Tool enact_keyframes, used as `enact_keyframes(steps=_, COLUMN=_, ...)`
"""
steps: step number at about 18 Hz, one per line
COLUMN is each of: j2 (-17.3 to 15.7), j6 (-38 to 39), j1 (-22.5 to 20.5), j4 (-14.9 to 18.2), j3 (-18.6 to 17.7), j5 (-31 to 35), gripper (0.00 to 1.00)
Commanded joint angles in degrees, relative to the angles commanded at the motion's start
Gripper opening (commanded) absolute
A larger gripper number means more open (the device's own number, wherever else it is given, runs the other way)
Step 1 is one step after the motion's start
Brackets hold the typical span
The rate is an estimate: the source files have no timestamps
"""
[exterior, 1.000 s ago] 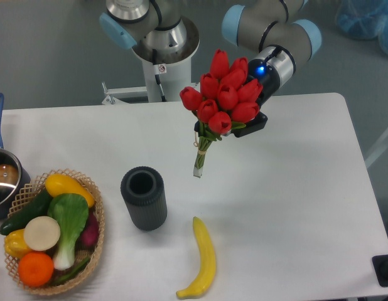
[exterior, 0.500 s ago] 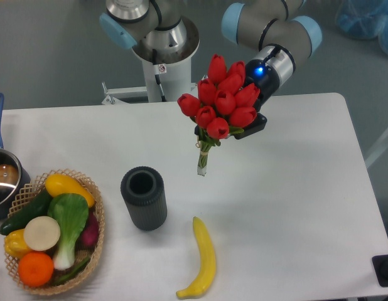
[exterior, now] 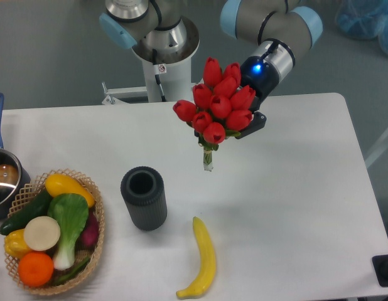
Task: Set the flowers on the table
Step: 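Rotate the gripper so the tulip heads hang down toward the table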
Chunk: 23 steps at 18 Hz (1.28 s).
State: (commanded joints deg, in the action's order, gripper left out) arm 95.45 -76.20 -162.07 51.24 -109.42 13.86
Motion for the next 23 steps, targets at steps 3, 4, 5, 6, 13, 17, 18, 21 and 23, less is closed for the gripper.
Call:
enact_keyframes(steps=3, j2=-1.75, j6=2.80, j1=0.27, j4=-0.09, j3=0.26, j5=5.46, gripper=0.36)
enact_keyframes(steps=4, j2=-2.54, j6=3.68, j1=0.27, j4=0.00, j3=0.87, j5=7.91, gripper=0.35)
enact_keyframes(steps=5, j2=-3.07, j6=4.56, j1=0.18, j4=0.09, j3=1.66, j5=10.72, gripper=0.35)
enact_keyframes(steps=6, j2=-3.60, j6=5.70, j1=0.27, j4=0.00, j3=2.19, j5=13.97, gripper=0.35)
enact_keyframes(steps=13, j2=-5.63, j6=6.59, j1=0.27, j4=0.09, j3=4.22, j5=38.31, gripper=0.32)
enact_keyframes(steps=17, j2=-4.67, j6=6.06, j1=0.36, j4=-0.09, j3=5.62, j5=49.32, gripper=0.33)
enact_keyframes(steps=18, j2=-3.62, j6=6.07, j1=0.36, j4=-0.09, j3=6.06, j5=49.59, gripper=0.33)
enact_keyframes(steps=21, j2=-1.68, j6=5.98, j1=0.53, j4=-0.17, j3=6.94, j5=50.04, gripper=0.33)
enact_keyframes(steps=23, j2=-0.10, j6=6.15, j1=1.84, j4=0.17, j3=7.64, j5=50.21, gripper=0.33)
